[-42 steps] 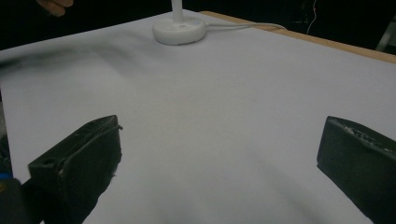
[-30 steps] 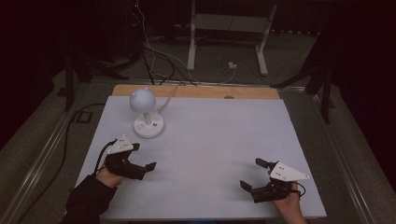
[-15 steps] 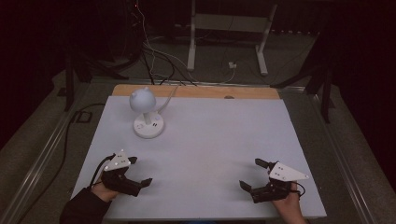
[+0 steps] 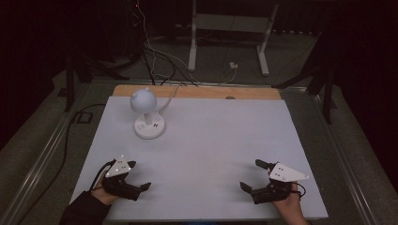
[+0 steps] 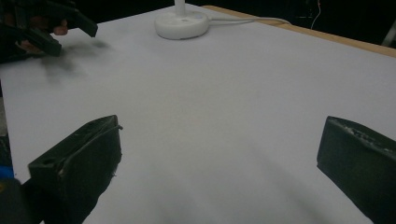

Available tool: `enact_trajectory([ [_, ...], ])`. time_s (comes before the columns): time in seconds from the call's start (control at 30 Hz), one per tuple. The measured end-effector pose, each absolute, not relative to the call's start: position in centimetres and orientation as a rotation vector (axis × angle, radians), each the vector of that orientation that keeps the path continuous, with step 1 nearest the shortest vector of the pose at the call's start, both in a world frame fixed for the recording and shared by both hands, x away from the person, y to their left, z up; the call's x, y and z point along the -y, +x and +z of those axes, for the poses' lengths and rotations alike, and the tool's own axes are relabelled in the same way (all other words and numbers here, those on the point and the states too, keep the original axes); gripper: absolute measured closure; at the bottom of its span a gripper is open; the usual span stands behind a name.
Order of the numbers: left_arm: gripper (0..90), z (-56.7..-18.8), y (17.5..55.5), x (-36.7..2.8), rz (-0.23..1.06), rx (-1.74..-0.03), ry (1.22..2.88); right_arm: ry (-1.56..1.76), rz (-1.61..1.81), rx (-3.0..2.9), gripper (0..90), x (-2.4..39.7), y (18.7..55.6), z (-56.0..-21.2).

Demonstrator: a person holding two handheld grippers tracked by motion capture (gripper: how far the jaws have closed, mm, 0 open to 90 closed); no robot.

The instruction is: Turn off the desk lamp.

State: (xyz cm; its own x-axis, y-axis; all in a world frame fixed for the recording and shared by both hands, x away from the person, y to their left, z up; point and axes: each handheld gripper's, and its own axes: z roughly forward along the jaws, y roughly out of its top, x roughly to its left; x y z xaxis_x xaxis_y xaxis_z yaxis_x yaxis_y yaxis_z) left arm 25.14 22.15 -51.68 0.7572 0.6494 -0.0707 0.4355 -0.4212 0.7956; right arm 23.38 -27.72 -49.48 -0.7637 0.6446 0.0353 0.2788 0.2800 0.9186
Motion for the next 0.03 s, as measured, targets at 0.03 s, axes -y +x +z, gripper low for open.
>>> enact_trajectory([
  [0.03,0.6,-51.62,25.13,-22.2,0.313,-0.813,2.077,0.837,1.48,-2.212,0.0,27.72,23.39,-49.47],
])
